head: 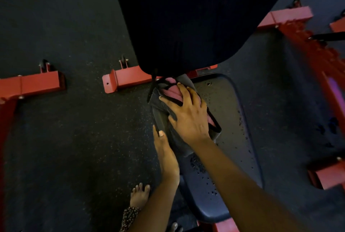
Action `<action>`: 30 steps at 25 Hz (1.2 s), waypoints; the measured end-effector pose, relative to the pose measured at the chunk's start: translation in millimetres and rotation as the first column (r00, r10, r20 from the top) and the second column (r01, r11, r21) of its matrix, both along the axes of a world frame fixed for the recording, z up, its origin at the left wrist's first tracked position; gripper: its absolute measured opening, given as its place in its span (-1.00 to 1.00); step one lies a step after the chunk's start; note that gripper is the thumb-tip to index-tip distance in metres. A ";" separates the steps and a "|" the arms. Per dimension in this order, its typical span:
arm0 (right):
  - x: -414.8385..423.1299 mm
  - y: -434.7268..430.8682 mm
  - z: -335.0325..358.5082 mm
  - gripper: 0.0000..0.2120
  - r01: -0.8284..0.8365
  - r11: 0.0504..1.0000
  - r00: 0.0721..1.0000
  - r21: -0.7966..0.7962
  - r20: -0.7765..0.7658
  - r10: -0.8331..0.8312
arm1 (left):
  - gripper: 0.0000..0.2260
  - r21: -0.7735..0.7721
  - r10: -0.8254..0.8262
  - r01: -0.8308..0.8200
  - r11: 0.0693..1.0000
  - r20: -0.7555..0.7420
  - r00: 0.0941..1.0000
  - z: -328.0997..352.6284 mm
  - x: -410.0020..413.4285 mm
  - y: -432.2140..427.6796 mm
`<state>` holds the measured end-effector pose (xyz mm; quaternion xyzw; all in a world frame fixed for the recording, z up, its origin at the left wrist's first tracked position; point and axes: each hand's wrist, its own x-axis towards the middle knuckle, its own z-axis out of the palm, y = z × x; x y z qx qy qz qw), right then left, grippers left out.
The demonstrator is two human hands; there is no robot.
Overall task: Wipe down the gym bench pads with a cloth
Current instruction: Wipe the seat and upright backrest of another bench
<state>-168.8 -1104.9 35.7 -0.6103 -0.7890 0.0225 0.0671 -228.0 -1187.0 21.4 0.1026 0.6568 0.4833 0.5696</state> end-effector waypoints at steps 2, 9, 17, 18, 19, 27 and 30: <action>16.7 3.5 1.6 -0.44 0.055 0.998 0.998 -0.031 -0.016 -0.055 | -0.37 -0.029 -0.038 0.037 0.999 -0.031 0.999 0.0 -1.2 -0.2; 104.1 22.9 11.0 -0.48 0.434 0.898 0.897 -0.074 -0.051 -0.438 | -0.52 -0.057 -0.097 0.099 0.993 0.027 0.995 3.6 -5.2 0.6; 82.1 -11.0 13.8 -0.44 0.564 0.820 0.810 -0.100 -0.122 -0.573 | -0.47 -0.032 -0.132 0.135 0.990 0.080 0.988 -0.2 -8.9 -2.6; 68.7 -28.3 13.0 -0.42 0.518 0.852 0.842 -0.078 -0.128 -0.524 | -0.41 -0.030 -0.142 0.145 0.989 0.095 0.985 -2.7 -10.3 -4.1; 53.5 -47.5 12.3 -0.40 0.465 0.883 0.873 -0.063 -0.135 -0.469 | -0.32 -0.045 -0.154 0.160 0.986 0.123 0.980 -5.6 -11.6 -6.2; -8.4 -169.5 7.3 -0.44 0.245 0.966 0.969 -0.086 0.009 -0.245 | -0.40 -0.050 -0.242 0.265 0.963 0.272 0.931 17.9 -20.6 -24.9; 13.0 -172.6 9.9 -0.38 0.273 0.958 0.962 -0.086 0.000 -0.274 | -0.42 0.042 -0.335 0.351 0.935 -0.210 0.918 29.4 -19.0 -45.2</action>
